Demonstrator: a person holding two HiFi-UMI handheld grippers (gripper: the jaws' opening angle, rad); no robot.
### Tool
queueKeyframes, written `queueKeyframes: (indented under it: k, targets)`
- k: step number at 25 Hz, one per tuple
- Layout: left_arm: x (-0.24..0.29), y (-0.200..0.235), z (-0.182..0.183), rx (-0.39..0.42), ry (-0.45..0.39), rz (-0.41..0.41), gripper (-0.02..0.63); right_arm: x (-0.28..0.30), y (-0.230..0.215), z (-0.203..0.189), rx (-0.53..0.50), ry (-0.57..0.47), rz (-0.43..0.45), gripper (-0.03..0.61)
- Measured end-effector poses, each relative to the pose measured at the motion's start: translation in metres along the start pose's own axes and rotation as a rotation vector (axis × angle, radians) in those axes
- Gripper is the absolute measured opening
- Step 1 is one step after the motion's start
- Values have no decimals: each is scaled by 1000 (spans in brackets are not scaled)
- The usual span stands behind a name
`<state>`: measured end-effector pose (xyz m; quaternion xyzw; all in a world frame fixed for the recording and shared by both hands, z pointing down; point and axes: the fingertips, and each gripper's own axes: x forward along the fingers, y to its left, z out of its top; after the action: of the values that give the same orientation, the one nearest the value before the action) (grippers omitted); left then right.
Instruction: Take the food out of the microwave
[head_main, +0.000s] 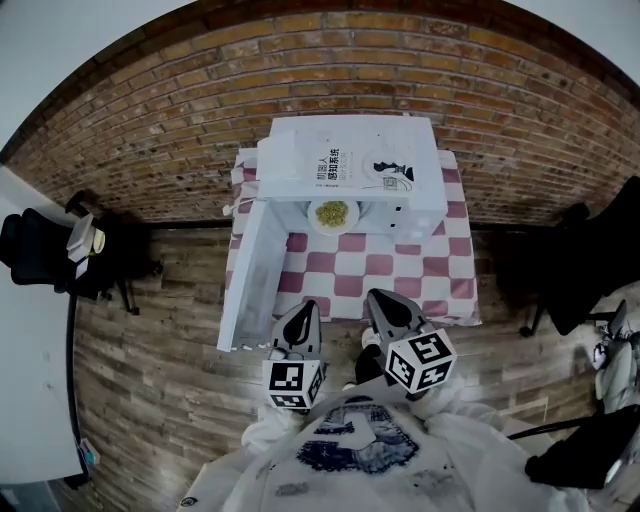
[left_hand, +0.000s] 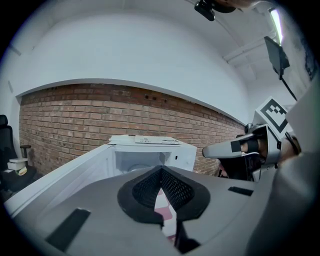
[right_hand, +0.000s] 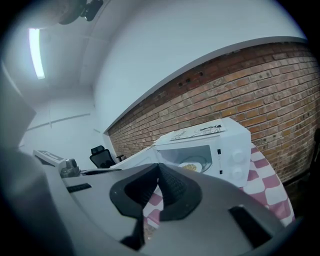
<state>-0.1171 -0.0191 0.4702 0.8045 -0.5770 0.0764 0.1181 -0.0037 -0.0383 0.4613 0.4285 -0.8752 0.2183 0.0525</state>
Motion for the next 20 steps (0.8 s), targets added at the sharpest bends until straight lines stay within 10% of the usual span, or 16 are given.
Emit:
queueKeyframes:
  k: [20]
  targets:
    - [125,16,32,-61,36,82,8,79,-99,62,22,13,75,14]
